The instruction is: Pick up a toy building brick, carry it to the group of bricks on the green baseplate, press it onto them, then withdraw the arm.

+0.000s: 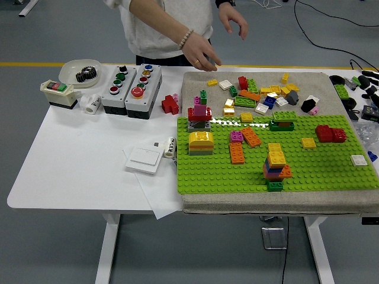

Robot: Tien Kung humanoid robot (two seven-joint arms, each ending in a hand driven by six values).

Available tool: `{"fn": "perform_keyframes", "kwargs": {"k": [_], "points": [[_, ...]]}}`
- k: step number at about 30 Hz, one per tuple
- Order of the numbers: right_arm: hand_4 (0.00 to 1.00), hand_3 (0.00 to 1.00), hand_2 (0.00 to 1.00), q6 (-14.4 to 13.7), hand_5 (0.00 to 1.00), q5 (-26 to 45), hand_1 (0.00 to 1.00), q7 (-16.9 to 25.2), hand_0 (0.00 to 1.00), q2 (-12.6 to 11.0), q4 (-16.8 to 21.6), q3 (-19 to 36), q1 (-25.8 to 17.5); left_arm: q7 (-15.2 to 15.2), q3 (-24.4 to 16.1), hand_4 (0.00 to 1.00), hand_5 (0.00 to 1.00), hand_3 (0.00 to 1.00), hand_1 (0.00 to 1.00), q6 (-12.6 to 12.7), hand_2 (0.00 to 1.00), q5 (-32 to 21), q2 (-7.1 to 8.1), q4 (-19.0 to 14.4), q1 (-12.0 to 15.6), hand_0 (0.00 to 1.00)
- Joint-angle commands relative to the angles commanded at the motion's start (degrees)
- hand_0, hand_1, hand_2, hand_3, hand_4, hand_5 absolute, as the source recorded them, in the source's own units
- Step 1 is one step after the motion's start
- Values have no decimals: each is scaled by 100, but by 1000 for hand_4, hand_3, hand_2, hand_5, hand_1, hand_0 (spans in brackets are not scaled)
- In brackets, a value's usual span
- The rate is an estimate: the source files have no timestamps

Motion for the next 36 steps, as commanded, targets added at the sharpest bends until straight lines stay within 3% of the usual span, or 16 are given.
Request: {"fn": "perform_keyframes", "kwargs": {"k": [23,36], "points": [[962,730,759,-19,674,28,738,-12,726,60,11,-5,-54,79,-108,639,664,589,723,-4,719,213,13,2,55,739],[959,724,759,-41,671,14,735,-26,727,63,7,33,-56,33,-42,639,664,590,723,-3,718,81,9,-1,42,738]]}}
